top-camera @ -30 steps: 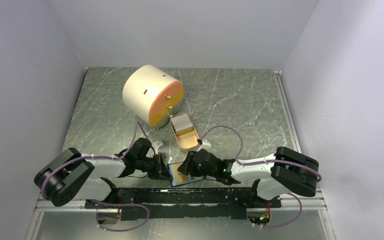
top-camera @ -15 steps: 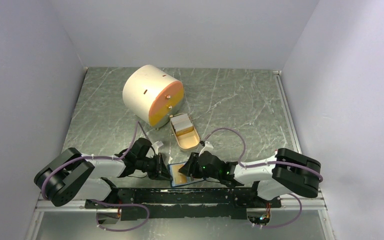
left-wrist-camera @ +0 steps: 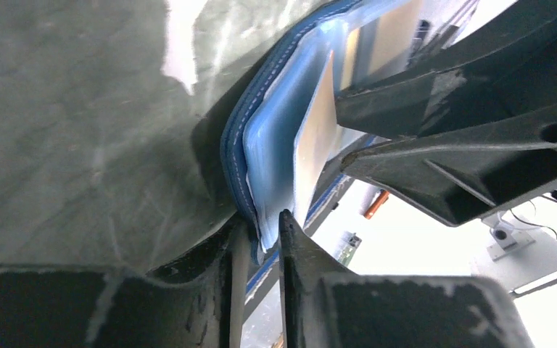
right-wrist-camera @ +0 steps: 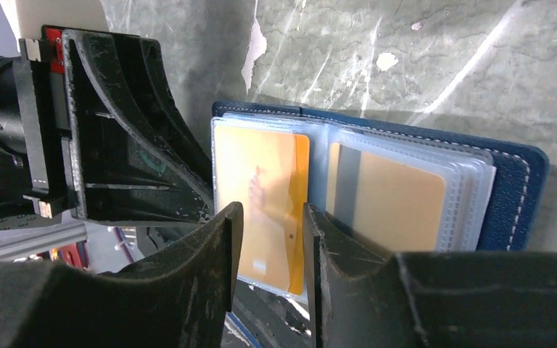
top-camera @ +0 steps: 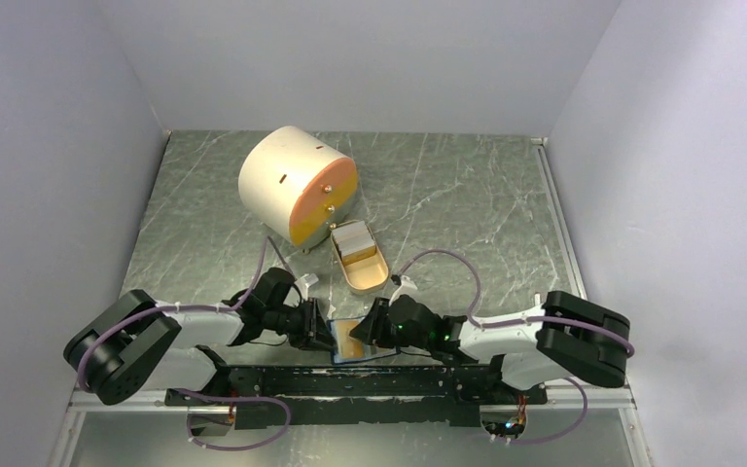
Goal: Put the credit cards into the card holder
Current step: Insert the credit card into the card holder.
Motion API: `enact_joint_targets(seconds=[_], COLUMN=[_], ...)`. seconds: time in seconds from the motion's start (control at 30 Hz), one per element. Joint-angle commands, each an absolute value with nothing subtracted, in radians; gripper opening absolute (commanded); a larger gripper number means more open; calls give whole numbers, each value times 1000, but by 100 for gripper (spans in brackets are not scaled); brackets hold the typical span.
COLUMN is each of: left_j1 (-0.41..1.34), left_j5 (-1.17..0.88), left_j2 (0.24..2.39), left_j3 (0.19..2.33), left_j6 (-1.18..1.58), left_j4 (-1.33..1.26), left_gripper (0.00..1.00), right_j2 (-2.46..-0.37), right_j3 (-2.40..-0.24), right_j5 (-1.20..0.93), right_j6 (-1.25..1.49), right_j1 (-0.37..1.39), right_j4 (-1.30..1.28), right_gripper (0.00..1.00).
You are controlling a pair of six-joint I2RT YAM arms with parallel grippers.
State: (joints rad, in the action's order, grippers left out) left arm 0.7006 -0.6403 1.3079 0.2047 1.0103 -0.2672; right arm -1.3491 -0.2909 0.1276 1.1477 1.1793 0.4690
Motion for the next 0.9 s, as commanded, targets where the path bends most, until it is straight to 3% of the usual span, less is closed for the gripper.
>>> enact_joint_targets(seconds=[0.0,0.17,0.43,0.87], left_j1=[708,706,708,707], left_j5=[-708,-762,-815,-716], left_j2=[1289,1339,1404,1227], left_j3=[192,163,134,161], left_j6=[1064,1127,1214,1122], left_j4=[-422,-590,-792,-518], left_gripper=[28,31,35,40], right_j2=[-1277,-1286,-1327,-1340], right_j3=[-270,-280,-320,-321], right_j5=[149,160,162,158], right_j6=[1158,1142,1113,1112], right_j1=[1190,1190,1191,1191], right_j4=[428,404,384,395], right_gripper=[38,28,26,26])
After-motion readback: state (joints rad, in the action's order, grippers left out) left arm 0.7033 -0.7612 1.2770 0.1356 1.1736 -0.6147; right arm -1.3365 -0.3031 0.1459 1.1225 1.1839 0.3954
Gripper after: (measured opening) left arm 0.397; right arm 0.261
